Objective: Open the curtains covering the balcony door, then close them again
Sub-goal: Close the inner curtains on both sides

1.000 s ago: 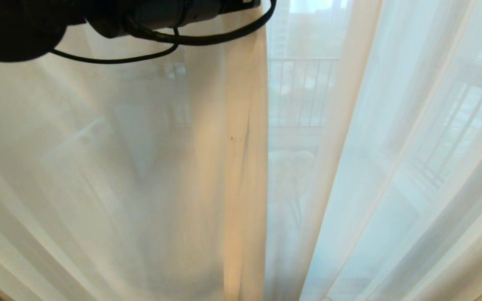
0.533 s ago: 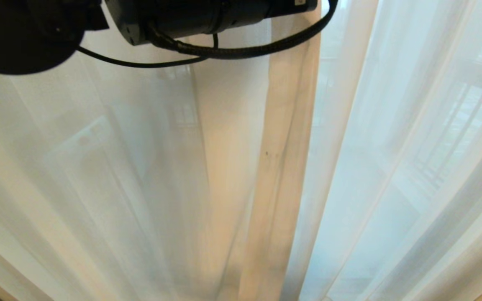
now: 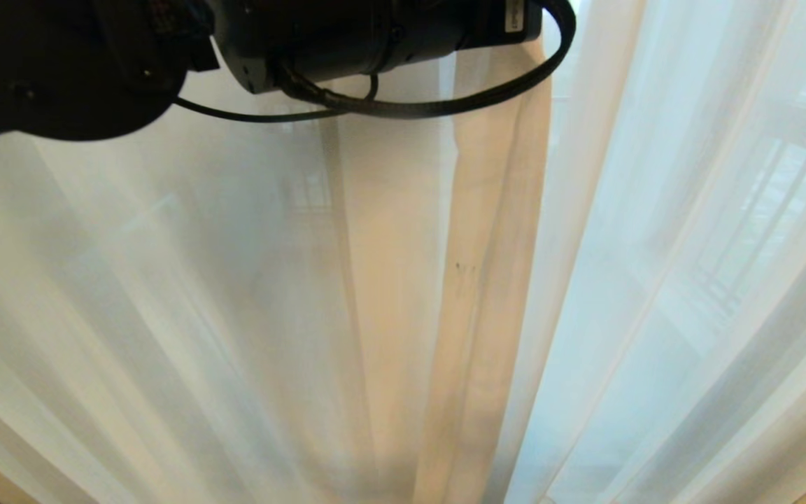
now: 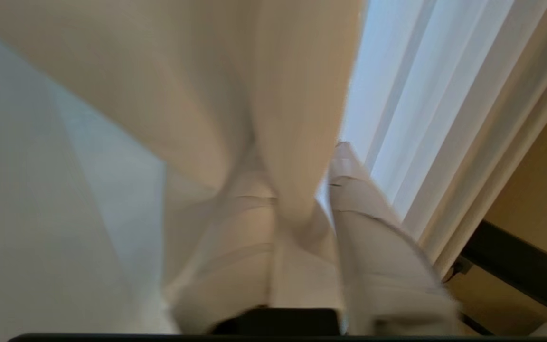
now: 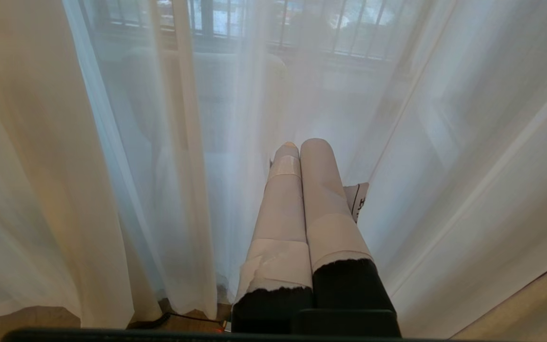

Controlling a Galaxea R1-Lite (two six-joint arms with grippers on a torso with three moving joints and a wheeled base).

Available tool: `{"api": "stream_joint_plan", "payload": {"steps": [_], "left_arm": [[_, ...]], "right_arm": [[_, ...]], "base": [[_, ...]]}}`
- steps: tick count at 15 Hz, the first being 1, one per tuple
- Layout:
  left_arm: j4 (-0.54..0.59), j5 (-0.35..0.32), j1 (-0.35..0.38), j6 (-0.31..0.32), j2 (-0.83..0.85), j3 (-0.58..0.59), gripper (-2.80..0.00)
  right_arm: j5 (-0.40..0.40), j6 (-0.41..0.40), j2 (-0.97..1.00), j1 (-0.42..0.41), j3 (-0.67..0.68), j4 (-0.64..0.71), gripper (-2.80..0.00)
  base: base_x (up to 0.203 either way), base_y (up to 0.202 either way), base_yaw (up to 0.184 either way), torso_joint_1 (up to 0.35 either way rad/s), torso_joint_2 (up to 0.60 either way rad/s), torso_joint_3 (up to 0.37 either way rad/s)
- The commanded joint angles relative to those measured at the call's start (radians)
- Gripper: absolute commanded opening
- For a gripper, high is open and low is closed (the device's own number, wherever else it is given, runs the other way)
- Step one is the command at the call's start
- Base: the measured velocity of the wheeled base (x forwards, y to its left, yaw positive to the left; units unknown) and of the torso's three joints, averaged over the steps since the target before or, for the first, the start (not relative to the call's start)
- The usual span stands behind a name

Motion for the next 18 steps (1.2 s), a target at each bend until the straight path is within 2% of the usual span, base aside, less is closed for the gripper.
{"api": "stream_joint_plan", "payload": {"steps": [1, 5, 9, 14, 18], "left_arm": [[0.002, 0.004, 0.009, 0.001, -0.001, 0.0, 0.0], [0.002, 0.062, 0.033, 0.001, -0.052, 0.048, 0.0], [0.014, 0.133, 0.059, 0.002, -0.172, 0.198, 0.0], [0.054, 0.188, 0.15, 0.039, -0.383, 0.508, 0.0], [0.077, 0.195, 0.253, 0.042, -0.554, 0.739, 0.0]], "right_arm": [[0.001, -0.001, 0.001, 0.0, 0.0, 0.0, -2.8], [0.001, -0.001, 0.001, 0.0, 0.0, 0.0, -2.8], [0.001, -0.001, 0.001, 0.0, 0.0, 0.0, -2.8], [0.001, -0.001, 0.001, 0.0, 0.0, 0.0, -2.8], [0.001, -0.001, 0.001, 0.0, 0.0, 0.0, -2.8]], "base": [[0.0, 0.0, 0.0, 0.0, 0.0, 0.0], [0.0, 0.0, 0.0, 0.0, 0.0, 0.0], [0.0, 0.0, 0.0, 0.0, 0.0, 0.0], [0.0, 0.0, 0.0, 0.0, 0.0, 0.0], [0.0, 0.0, 0.0, 0.0, 0.0, 0.0]]}}
